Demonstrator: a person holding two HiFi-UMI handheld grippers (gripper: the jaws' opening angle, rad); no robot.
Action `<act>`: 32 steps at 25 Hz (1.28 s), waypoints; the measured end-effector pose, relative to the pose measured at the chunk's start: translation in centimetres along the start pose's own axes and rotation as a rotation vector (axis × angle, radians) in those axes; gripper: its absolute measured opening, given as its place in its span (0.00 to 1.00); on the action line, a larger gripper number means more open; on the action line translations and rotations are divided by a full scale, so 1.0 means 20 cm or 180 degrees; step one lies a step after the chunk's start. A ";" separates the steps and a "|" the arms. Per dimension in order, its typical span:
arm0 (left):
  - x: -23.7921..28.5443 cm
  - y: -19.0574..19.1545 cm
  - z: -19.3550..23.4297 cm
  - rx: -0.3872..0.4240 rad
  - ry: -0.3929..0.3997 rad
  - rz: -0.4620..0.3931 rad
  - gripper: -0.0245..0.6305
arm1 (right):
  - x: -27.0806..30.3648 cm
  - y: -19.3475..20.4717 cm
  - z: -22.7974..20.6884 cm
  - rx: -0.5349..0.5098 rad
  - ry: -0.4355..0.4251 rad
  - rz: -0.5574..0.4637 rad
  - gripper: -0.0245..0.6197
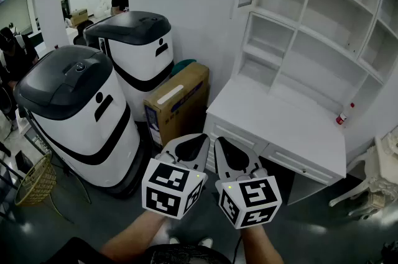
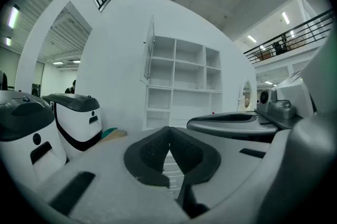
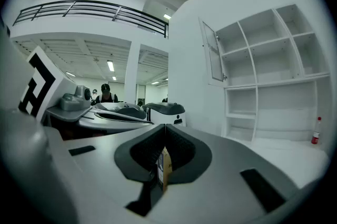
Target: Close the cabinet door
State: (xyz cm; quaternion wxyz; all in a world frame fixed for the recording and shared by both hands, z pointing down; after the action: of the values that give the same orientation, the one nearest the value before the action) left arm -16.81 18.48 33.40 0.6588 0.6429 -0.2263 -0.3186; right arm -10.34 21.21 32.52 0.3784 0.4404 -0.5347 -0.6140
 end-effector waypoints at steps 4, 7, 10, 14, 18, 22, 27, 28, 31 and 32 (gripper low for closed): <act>-0.04 0.01 0.04 -0.0009 0.0017 0.0019 0.06 | 0.02 0.01 0.05 -0.0002 0.0027 0.0011 0.07; -0.06 0.00 0.07 -0.0016 0.0036 -0.0004 0.06 | 0.04 0.02 0.08 0.0020 0.0055 0.0022 0.07; -0.07 -0.01 0.11 -0.0027 0.0060 -0.0010 0.06 | 0.07 0.02 0.11 0.0008 0.0085 0.0034 0.07; -0.08 -0.02 0.16 -0.0046 0.0104 -0.0021 0.06 | 0.11 0.02 0.14 -0.0022 0.0111 0.0049 0.07; -0.06 -0.02 0.19 -0.0059 0.0159 -0.0029 0.06 | 0.14 0.03 0.15 -0.0014 0.0142 0.0055 0.07; -0.01 -0.01 0.21 -0.0065 0.0197 -0.0029 0.06 | 0.17 0.03 0.12 -0.0019 0.0174 0.0055 0.07; 0.07 0.00 0.21 -0.0049 0.0214 -0.0013 0.06 | 0.21 0.04 0.04 -0.0020 0.0202 0.0032 0.07; 0.10 0.01 0.22 -0.0042 0.0206 -0.0007 0.06 | 0.23 0.05 0.01 -0.0014 0.0198 0.0025 0.07; 0.18 0.02 0.24 -0.0017 0.0180 0.0003 0.06 | 0.29 0.07 -0.06 0.0009 0.0181 0.0006 0.07; 0.21 0.02 0.25 -0.0010 0.0171 0.0003 0.06 | 0.31 0.07 -0.08 0.0013 0.0175 0.0001 0.07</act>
State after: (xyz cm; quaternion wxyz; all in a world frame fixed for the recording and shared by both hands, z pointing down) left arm -17.39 12.03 33.72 0.6658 0.6501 -0.2083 -0.3012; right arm -10.77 14.68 32.99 0.3921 0.4578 -0.5254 -0.6005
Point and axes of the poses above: the fingertips, and each gripper's own axes: x forward along the fingers, z to its left, y out of its underside, the point moved 4 cm from there along -x, backward along the fingers, and after that the axes turned 14 degrees about -z, right-handed, at the moved point
